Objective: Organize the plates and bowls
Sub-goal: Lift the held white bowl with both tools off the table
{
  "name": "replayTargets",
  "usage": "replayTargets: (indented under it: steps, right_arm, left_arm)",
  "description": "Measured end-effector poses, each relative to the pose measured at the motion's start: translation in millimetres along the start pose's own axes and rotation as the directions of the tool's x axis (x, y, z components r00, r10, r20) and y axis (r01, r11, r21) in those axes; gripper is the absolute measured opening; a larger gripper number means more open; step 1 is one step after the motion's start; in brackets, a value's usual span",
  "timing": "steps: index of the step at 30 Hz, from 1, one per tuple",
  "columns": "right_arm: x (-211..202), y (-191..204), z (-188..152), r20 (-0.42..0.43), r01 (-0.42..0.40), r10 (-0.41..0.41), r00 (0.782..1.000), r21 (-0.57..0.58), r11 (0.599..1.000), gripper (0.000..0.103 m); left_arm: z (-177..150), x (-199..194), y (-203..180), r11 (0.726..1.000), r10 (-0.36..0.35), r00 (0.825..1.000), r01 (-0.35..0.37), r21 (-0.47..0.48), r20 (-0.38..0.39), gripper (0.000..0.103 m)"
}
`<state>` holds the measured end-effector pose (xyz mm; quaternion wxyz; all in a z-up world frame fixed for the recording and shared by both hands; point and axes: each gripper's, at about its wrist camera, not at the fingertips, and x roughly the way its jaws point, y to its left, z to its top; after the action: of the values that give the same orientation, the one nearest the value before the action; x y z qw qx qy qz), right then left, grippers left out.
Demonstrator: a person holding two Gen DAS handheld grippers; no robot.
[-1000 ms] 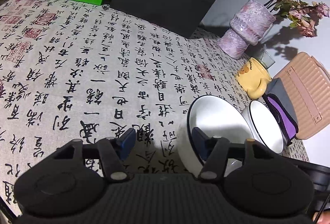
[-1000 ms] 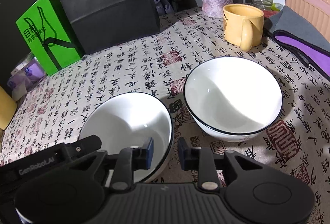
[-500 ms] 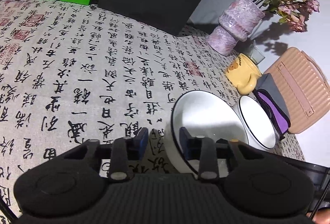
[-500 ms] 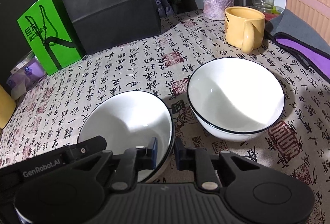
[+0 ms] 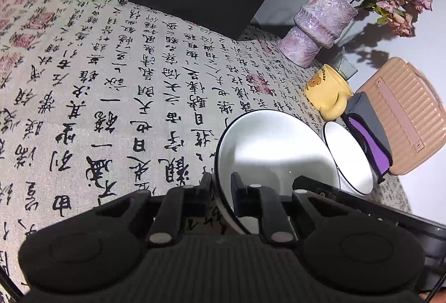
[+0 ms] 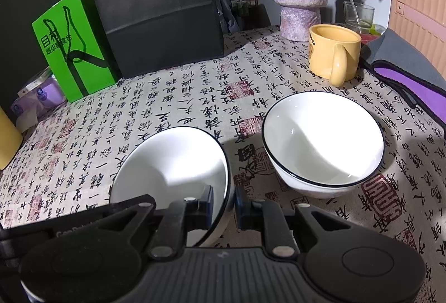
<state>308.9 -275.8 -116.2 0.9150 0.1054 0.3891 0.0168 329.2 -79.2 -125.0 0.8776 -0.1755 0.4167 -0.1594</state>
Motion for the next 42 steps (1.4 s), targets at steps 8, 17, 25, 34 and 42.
replayTargets:
  steps: [8, 17, 25, 34, 42]
  right_arm:
    - [-0.4, 2.6, -1.5, 0.012, 0.012, -0.011, 1.0, -0.008, 1.0, 0.015]
    - [1.4, 3.3, -3.1, 0.009, 0.011, -0.011, 1.0, -0.008, 1.0, 0.015]
    - [2.2, 4.6, -5.1, 0.014, 0.006, -0.006, 1.0, -0.003, 1.0, 0.015]
    - [-0.6, 6.6, -5.4, 0.032, -0.003, 0.003, 0.999, 0.001, 1.0, 0.013]
    - [-7.2, 6.6, -4.9, 0.058, -0.023, 0.022, 0.998, 0.009, 1.0, 0.012]
  left_arm:
    - [-0.3, -1.1, -1.6, 1.0, 0.013, 1.0, -0.013, 0.01, 0.009, 0.014]
    - [-0.8, -3.7, -2.4, 1.0, 0.025, 0.999, -0.025, 0.013, 0.023, 0.014]
    - [-1.4, -5.7, -2.9, 0.999, 0.033, 0.999, -0.034, 0.013, 0.031, 0.014]
    - [-2.2, -10.9, -3.8, 0.999, 0.043, 0.997, -0.044, 0.012, 0.06, 0.015]
    - [-5.3, -24.5, -8.6, 0.999, 0.051, 0.994, -0.052, 0.009, 0.101, 0.015]
